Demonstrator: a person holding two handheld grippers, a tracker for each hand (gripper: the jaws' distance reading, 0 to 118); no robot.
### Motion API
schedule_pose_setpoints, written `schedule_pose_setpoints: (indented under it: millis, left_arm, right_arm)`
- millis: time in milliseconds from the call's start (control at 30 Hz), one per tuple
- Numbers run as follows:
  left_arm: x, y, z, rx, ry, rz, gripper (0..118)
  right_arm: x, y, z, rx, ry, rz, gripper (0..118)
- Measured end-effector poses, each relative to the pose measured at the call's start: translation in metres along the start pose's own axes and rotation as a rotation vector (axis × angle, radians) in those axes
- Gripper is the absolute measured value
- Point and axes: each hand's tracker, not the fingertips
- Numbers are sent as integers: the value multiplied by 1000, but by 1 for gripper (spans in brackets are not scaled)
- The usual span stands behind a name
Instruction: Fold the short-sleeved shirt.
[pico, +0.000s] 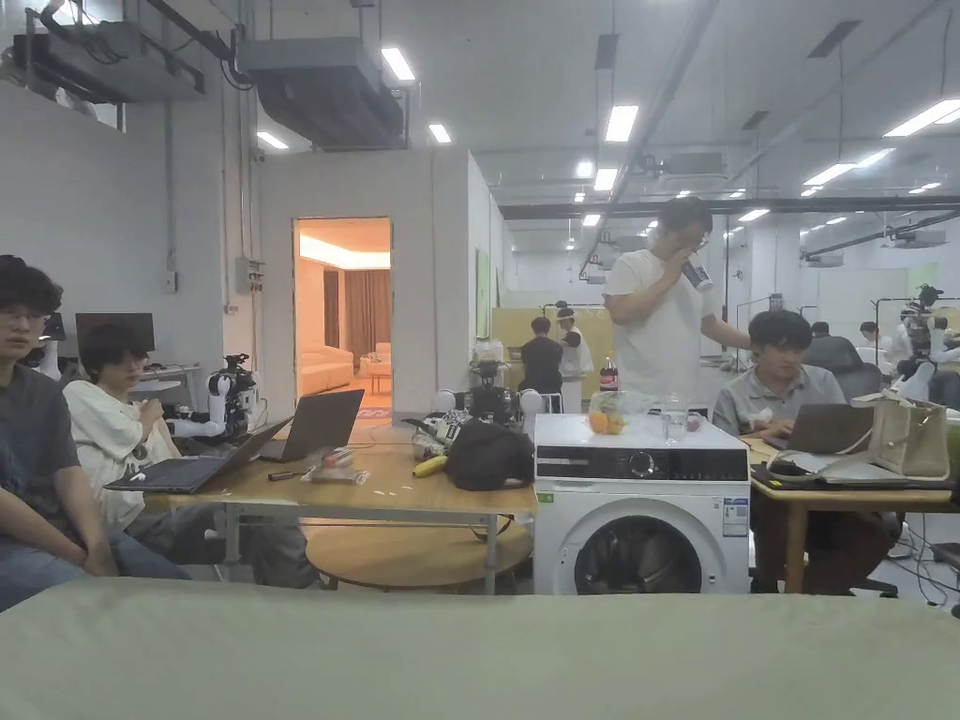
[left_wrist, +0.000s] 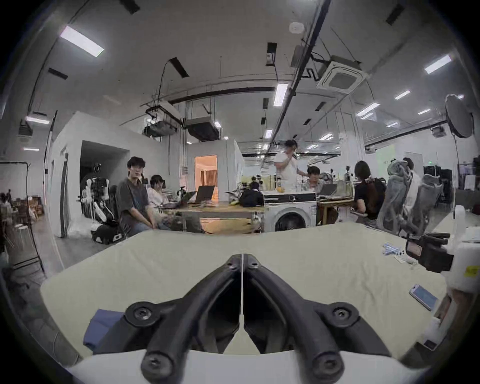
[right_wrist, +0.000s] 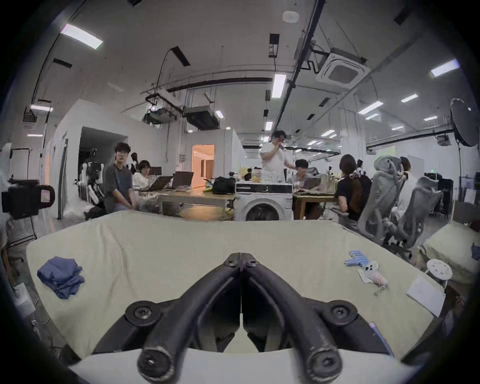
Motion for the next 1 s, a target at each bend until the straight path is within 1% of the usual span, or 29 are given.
schedule_pose_setpoints:
  millis: [67,167,267,333,433,500,733,767,833,1000]
  left_arm:
    - [-3,-3,3,-3,15,14,0]
    - [-8,-6,4,-8,20,45,0]
    - [-7,-9,6,1,18,30,0]
    - [-5,-9,7,12,21,27,0]
    - [-8,-7,5,7,15,65,0]
    - [-8,-8,4,8,28,70,0]
    - [-11,-11,5,2,28,87,0]
    - [-11,-11,4,2,28,86,0]
    - [-11,-11,1,-1,28,88,1]
    - [-3,-15,-4,-11,6,75,1]
  right_arm:
    - [4,1,1,-2,9,-6,0]
    - [4,1,3,-8,-4,6,0]
    - [6,0,4,-12,3,-11,0]
    - [4,-1,2,-15,1,-10,0]
    - [0,-3,1,-22,-13,13,0]
    - [0,-3,2,-18,4,6,0]
    - [-5,-4,1,-22,4,0,0]
    - [-5,-3,0,-23,4,1,3]
    - [-7,-2,-1,-20,3,4,24]
    - [-14,-2,-4,-17,-5,13,25]
